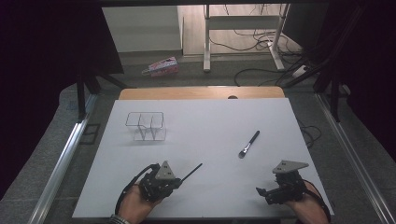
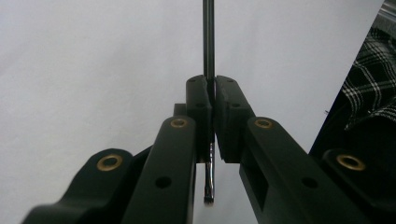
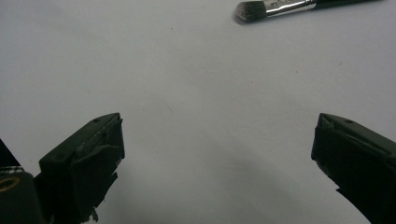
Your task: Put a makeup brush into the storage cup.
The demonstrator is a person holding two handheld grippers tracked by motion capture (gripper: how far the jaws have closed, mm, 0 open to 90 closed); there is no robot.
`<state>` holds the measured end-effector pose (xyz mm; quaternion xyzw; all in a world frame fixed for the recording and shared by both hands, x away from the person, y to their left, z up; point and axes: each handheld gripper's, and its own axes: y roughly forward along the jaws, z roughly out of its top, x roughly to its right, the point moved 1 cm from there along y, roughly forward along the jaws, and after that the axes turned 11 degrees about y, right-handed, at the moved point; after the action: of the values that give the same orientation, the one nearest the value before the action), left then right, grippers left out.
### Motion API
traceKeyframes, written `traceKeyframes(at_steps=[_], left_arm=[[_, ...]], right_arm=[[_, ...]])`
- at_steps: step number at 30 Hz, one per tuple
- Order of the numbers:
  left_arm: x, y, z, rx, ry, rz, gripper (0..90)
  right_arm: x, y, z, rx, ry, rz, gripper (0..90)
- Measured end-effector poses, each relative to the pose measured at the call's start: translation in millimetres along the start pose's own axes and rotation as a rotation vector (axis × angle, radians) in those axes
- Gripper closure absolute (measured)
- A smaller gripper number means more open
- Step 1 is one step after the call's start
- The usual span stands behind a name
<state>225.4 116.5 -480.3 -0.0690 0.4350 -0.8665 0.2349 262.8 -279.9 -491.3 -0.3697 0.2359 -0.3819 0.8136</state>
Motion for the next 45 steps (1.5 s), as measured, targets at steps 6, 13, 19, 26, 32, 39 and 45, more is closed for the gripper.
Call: traceKeyframes(at_steps=[6, 13, 19, 26, 32, 39, 45], left_arm=[[-1.5, 1.4, -2.6, 0.011, 0.002, 0.003, 85.6], [-4.6, 5.2, -3.8, 0.042, 0.017, -0.039, 85.6], [-6.9, 5.3, -1.7, 0.070, 0.016, -0.067, 85.6], [-5.9, 8.7, 1.1, 0.067, 0.020, -0.113, 85.6], [-4.1, 10.8, 5.4, 0.058, 0.040, -0.126, 85.6], [-4.0, 12.3, 9.0, 0.059, 0.053, -0.139, 85.6], [-4.0, 14.0, 11.3, 0.051, 0.062, -0.156, 85.6]], right_arm=[[-1.8, -1.1, 0.8, 0.016, -0.007, 0.006, 2.4], [-8.7, -2.4, 4.1, 0.037, -0.033, 0.004, 1.2], [-17.2, -4.4, 10.2, 0.063, -0.066, 0.005, 0.0], [-27.2, -2.0, 19.0, 0.072, -0.117, 0.016, 0.0], [-37.8, -0.9, 28.3, 0.067, -0.155, 0.048, 0.0], [-50.7, 2.8, 35.4, 0.044, -0.214, 0.069, 0.0], [-56.8, 3.6, 44.8, 0.043, -0.241, 0.088, 0.0]])
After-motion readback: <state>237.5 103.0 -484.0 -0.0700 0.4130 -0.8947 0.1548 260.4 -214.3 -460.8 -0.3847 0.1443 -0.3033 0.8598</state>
